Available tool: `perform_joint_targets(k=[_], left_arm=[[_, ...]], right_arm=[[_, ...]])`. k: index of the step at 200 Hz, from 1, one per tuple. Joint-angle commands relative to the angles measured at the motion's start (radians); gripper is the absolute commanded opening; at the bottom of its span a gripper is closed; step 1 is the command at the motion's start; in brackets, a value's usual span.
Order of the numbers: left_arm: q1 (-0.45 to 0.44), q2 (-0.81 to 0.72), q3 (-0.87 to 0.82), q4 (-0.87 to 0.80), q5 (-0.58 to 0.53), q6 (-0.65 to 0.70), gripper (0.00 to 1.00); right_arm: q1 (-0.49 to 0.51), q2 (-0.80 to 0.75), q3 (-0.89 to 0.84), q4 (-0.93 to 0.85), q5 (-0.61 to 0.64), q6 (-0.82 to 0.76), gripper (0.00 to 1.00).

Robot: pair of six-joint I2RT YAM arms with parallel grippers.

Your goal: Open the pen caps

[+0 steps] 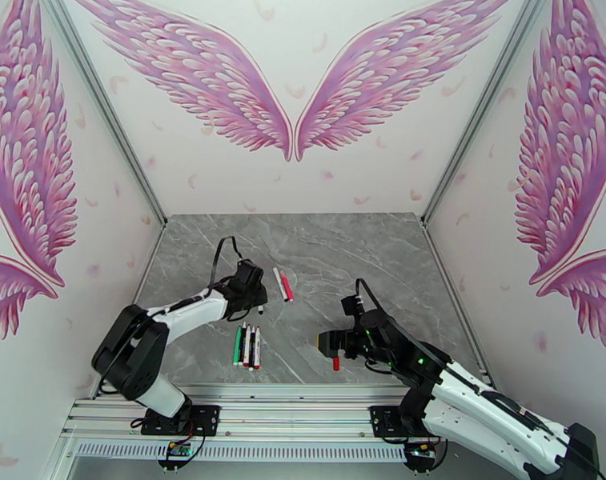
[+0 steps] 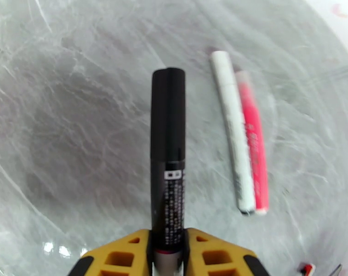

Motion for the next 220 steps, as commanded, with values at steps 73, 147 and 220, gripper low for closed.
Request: perform_joint_targets(k=[73,147,220], left_arm=[[-0.237,-0.385,-0.294,0.193,0.054,0.124,0.24],[-0.388,-0.376,-0.353,0.341,0.099,0.109,0.22],[-0.443,-0.328,-0.321,0.362,0.086,0.107,0.20]], right_arm=[[0.004,0.211,0.137,0.229,-0.076,0.188,0.75],[0.003,0.373,0.223,0.288,-0.099,0.229,0.70],[-0.001,0.408,0.193,0.363,-0.053,0.266,0.59]])
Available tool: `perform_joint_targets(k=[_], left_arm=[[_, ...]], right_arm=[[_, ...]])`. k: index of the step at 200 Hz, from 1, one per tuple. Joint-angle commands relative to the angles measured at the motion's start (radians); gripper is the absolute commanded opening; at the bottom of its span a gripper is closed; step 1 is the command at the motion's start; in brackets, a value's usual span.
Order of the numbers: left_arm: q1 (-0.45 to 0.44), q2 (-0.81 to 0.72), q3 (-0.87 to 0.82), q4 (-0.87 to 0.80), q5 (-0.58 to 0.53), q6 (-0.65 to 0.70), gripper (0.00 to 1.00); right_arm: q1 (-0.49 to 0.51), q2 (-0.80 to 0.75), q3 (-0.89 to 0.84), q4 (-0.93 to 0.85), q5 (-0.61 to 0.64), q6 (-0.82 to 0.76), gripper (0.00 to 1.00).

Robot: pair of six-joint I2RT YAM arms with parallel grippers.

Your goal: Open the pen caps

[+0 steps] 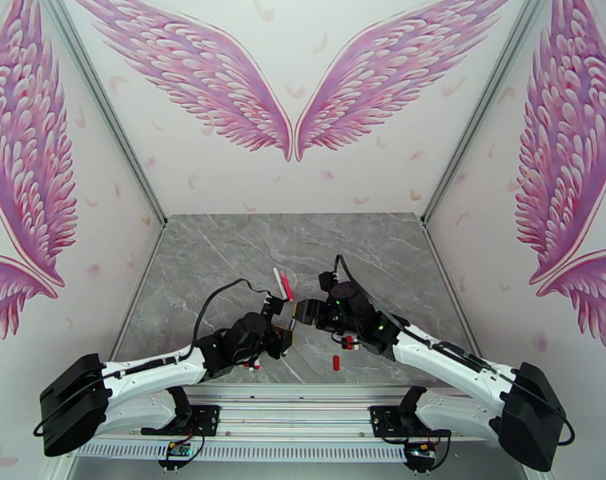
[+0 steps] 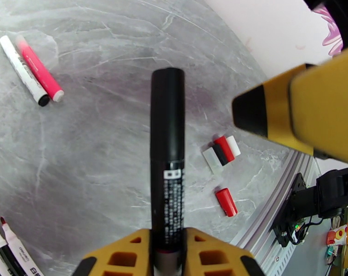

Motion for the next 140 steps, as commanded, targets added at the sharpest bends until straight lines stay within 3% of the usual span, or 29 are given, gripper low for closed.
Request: perform_joint_targets(k=[1,140], left_arm=[[-0.012,0.004,0.022,0.022,-0.009,0.003,0.20],[-0.024,-0.011,0.047,-0.002,0.027,0.024,0.17]], right_arm=[[-0.001,0.009,-0.001,0.048,0.031,0.026,0.59],[-0.052,0.129,0.039,0.053,-0.122,-0.015,0.52]])
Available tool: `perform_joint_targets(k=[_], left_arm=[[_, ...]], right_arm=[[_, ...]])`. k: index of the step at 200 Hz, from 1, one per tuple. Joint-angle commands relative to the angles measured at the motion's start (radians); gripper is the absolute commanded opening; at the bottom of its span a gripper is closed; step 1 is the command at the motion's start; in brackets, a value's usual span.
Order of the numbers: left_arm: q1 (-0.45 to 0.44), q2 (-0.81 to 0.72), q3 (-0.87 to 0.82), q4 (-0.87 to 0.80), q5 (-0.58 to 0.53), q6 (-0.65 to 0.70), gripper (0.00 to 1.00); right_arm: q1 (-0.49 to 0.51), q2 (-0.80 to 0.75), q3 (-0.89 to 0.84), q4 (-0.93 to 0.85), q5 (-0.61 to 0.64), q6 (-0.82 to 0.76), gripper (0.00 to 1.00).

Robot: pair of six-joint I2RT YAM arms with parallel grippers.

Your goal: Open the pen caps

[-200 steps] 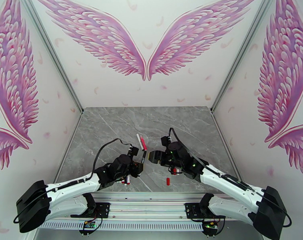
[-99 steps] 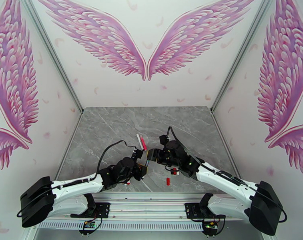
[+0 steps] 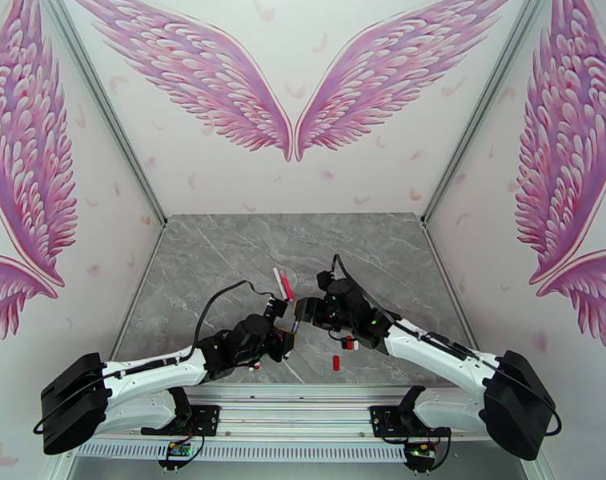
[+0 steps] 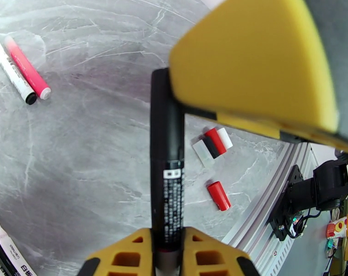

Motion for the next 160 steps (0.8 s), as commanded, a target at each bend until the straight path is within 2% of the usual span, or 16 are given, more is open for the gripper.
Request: perform_joint_targets(k=[1,133,160], left_arm=[[-0.006,-0.011,0.037,0.000,0.019,0.017,0.17],[-0.009,0.021,0.055,-0.005,0.058,0.026,0.15],[-0.011,0.028,0.058,0.000,0.066,0.025,0.14]], right_arm=[[-0.009,0.034,0.038,0.011,-0.058,-0.026,0.52],[-0.016,0.065,0.056,0.007,-0.056,-0.041,0.31],[-0.019,0.059,0.048,0.007,-0.045,-0.041,0.30]])
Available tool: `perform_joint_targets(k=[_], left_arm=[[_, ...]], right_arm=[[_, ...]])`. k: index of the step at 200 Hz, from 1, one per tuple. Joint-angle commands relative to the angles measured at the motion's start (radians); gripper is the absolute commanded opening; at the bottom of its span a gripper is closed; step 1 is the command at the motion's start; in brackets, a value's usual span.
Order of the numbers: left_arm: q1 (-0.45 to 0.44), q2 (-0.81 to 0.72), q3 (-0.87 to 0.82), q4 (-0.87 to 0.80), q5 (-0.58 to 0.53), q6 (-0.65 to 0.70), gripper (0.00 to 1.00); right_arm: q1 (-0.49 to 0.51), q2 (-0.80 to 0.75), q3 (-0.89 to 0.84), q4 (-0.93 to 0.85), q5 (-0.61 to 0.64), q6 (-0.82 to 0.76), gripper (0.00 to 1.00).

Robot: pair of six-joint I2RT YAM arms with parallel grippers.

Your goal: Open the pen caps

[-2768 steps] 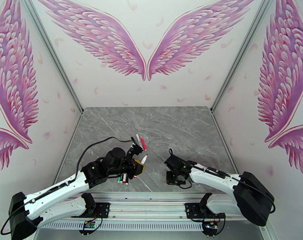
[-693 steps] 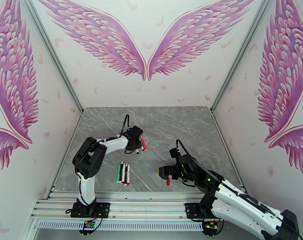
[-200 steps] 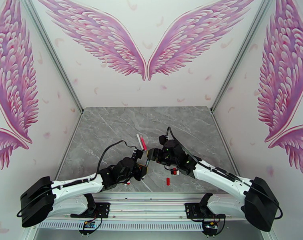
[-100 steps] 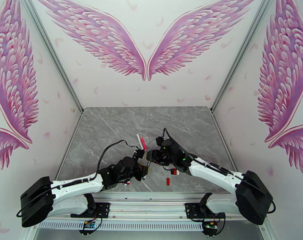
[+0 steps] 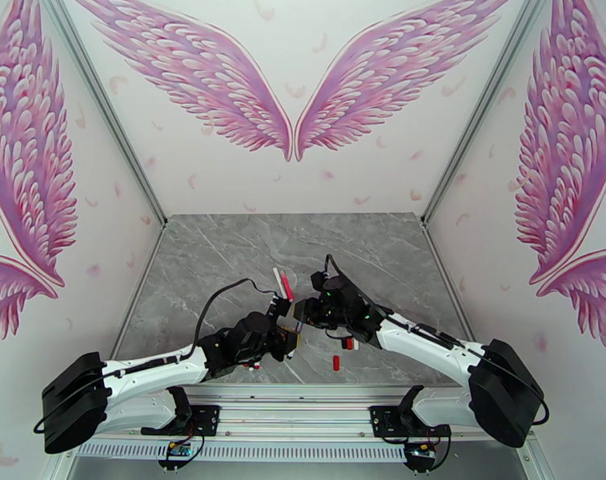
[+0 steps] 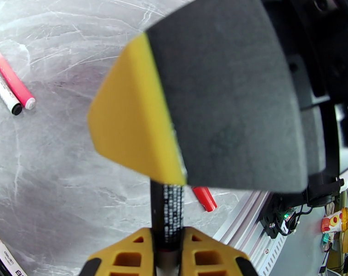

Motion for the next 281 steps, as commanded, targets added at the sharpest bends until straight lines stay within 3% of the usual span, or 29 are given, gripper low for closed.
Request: perform_joint_targets(k=[1,94,138,169,232,256,281], left_arm=[[-0.009,0.015,0.030,-0.001,0.021,0.011,0.14],[-0.011,0.010,0.030,-0.004,0.015,0.007,0.14],[-0.010,0.027,0.025,0.036,0.028,-0.010,0.30],[-0.008,0.051,0.024,0.057,0.030,-0.023,0.32],[-0.004,0.049,0.032,0.064,0.021,-0.038,0.05],[-0.004,0.023,0.020,0.051,0.030,-0.029,0.02],[0.003,-0.005,0.012,0.076,0.125,-0.032,0.01]], right_arm=[[-0.008,-0.009,0.018,0.001,0.014,-0.016,0.30],[-0.011,-0.014,0.006,0.000,0.018,-0.014,0.18],[-0.012,-0.040,0.005,0.007,0.007,0.000,0.16],[-0.013,-0.052,-0.002,0.024,-0.016,0.014,0.16],[-0.013,-0.062,-0.024,0.026,-0.014,0.021,0.16],[-0.020,-0.083,-0.020,0.020,-0.003,0.014,0.16],[-0.035,-0.119,-0.021,0.061,-0.057,-0.033,0.15]])
